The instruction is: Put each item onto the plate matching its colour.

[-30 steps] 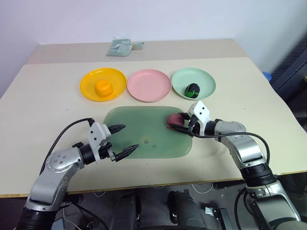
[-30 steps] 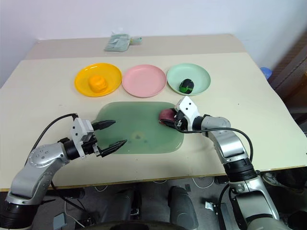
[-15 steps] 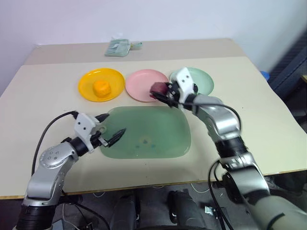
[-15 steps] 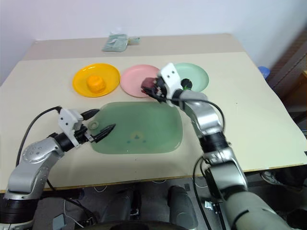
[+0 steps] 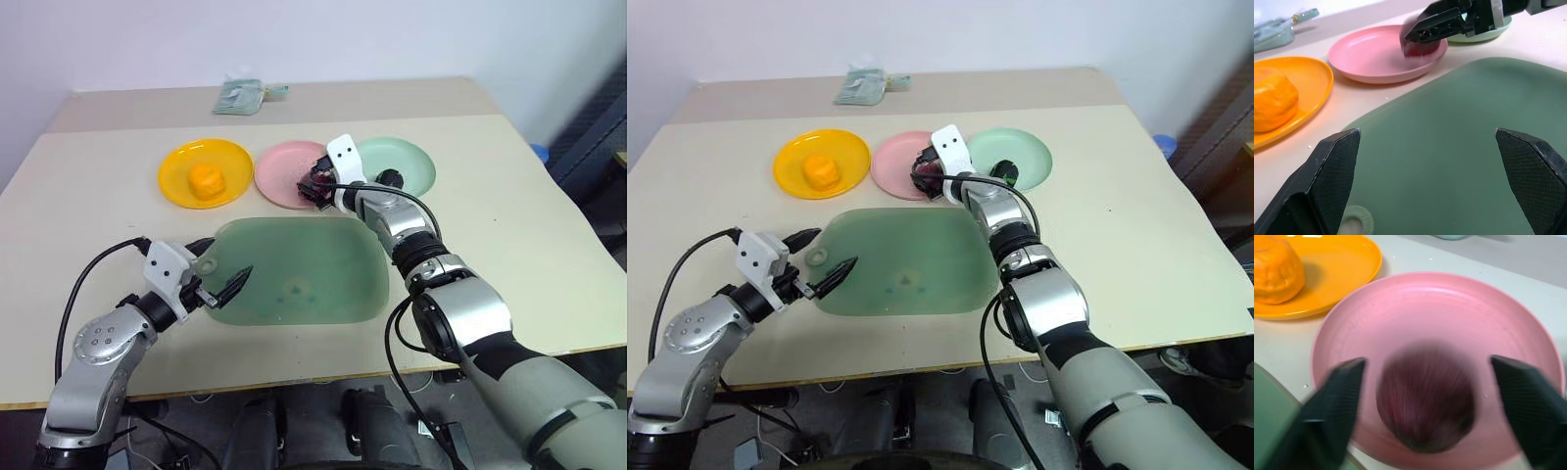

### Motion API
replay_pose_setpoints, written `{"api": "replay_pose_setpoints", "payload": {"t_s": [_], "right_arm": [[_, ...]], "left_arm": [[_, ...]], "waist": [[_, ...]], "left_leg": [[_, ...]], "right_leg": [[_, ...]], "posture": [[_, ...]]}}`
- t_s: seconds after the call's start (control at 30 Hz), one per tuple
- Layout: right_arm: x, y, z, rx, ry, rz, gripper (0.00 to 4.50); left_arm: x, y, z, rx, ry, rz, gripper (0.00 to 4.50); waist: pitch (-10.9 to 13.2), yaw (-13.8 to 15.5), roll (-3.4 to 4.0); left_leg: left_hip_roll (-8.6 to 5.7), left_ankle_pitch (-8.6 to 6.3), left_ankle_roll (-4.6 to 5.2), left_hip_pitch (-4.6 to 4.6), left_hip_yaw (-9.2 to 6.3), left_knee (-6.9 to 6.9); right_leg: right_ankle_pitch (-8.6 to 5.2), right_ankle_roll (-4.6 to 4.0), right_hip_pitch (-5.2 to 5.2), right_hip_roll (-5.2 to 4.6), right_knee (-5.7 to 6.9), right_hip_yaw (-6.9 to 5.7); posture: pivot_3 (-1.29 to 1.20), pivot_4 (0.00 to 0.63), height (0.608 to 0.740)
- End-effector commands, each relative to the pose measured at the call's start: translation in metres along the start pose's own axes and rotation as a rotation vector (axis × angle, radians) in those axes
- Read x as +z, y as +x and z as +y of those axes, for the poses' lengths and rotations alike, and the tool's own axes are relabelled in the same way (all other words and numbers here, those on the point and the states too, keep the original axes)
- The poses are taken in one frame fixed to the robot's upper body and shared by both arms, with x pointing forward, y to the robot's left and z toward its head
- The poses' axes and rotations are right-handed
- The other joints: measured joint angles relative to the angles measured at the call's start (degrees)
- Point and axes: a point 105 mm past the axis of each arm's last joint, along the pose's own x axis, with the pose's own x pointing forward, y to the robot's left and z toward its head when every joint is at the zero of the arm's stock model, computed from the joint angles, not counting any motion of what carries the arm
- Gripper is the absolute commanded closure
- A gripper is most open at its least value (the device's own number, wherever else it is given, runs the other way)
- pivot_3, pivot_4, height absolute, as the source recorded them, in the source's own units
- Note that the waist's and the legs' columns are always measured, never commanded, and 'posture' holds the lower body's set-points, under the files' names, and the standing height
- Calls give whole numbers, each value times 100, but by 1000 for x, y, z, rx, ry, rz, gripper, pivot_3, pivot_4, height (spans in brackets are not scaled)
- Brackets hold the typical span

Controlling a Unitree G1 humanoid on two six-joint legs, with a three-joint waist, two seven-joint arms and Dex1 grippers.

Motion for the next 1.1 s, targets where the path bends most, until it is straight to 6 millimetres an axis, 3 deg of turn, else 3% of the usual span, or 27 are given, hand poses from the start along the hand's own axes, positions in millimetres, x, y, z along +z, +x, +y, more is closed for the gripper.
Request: {"api": "replay_pose_setpoints", "payload": {"t_s": [0.03, 0.17, 0.23, 0.37, 0.5, 0.6, 0.77, 1.1], "right_arm": [[35, -5, -5, 14, -62, -147, 19], [35, -26, -20, 41, -121, -212, 19], [33, -47, -26, 87, -156, -255, 19], [17, -113, -29, 215, -198, -262, 19], [-11, -179, -44, 227, -163, -132, 19], [-26, -211, -55, 185, -126, -50, 19], [-43, -234, -62, 122, -92, 19, 19], [-43, -227, -53, 144, -70, 7, 19]], "left_arm": [[7, -3, 3, 18, 27, -35, 0], [2, -8, 16, 72, 41, -32, 0], [-1, -12, 24, 97, 51, -24, 0], [-9, -29, 42, 150, 70, 12, 0], [-20, -46, 56, 182, 83, 56, 0], [-24, -54, 60, 180, 85, 70, 0], [-30, -58, 62, 172, 83, 84, 0], [-11, -47, 51, 154, 86, 60, 0]], "waist": [[1, -30, 1], [1, -11, 2], [0, 4, 1], [1, 52, 2], [3, 35, 5], [2, 23, 4], [0, -1, 3], [0, 50, 1]], "left_leg": [[0, 0, 0, 0, 0, 0], [2, 0, 0, 0, -1, -5], [0, 0, 1, 0, -2, -4], [0, -5, 9, -1, -2, -5], [0, -8, 13, 1, 4, -6], [1, -9, 12, 8, 2, -6], [5, -8, 11, 11, 2, -5], [1, -8, 11, 7, 3, -2]], "right_leg": [[3, 5, -1, 0, 0, 0], [6, 10, -3, -1, -2, 0], [6, 11, 0, -4, -5, 0], [7, 12, 4, -9, -17, 0], [-2, -3, 3, -14, -20, 0], [-6, -9, 9, -14, -21, 1], [-12, -22, 9, -10, -23, 4], [-12, -21, 8, -14, -25, 5]], "posture": [[0, 150, 740], [0, 150, 740], [0, 150, 740], [0, 150, 740], [0, 150, 740], [0, 150, 740], [0, 150, 740], [0, 150, 740]]}}
